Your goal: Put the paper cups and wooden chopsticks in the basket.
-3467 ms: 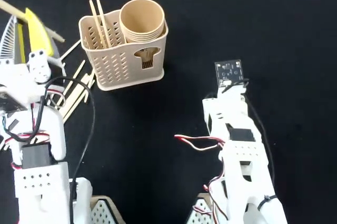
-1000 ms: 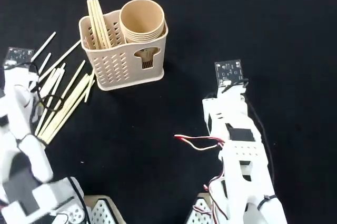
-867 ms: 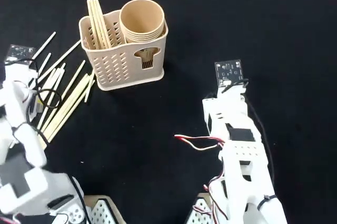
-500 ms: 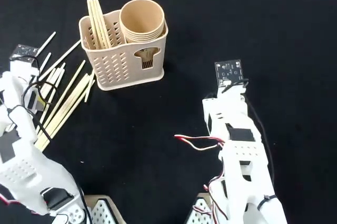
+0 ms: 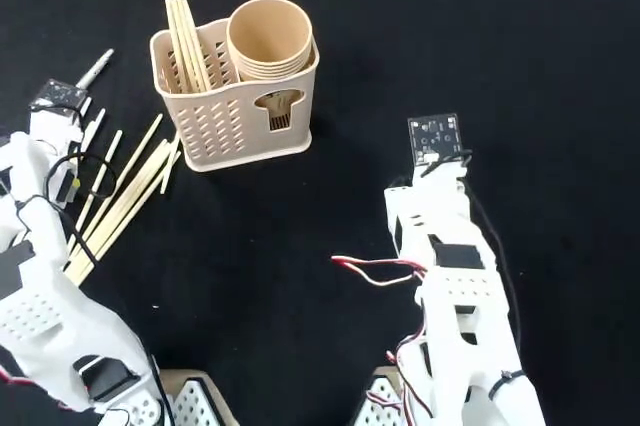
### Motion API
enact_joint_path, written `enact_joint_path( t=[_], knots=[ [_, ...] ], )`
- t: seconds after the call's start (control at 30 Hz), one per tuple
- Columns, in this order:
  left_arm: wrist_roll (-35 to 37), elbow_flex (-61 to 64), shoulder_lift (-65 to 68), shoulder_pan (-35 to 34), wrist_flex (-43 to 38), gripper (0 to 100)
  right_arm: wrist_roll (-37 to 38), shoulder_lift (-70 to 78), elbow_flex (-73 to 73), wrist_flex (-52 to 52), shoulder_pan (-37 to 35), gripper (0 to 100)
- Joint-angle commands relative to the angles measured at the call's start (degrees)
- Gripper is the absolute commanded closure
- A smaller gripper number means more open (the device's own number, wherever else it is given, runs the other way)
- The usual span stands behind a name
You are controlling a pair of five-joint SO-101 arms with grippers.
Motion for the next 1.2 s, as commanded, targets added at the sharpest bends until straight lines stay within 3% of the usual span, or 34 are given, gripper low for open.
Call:
enact_joint_path(
  t=[0.0, 0.13, 0.4, 0.8, 1.17],
  knots=[
    [-1.1, -0.3, 1.5, -1.0, -2.6, 97, 0.6, -1.2, -0.5, -0.8, -0.3, 98.5],
    [-1.1, -0.3, 0.7, -1.0, -1.9, 97, 0.6, -1.3, -0.5, -0.8, -0.3, 98.5],
    [-0.8, 1.6, -17.2, 1.8, 12.3, 97, 0.6, -1.3, -0.6, -0.8, -0.3, 98.5],
    [0.7, 18.4, -52.0, 8.1, 12.2, 97, 0.6, -1.3, -0.6, -0.7, -0.2, 98.5],
    [6.0, 21.7, -64.1, 7.9, 12.3, 97, 0.6, -1.3, -0.6, -0.7, -0.2, 98.5]
  ],
)
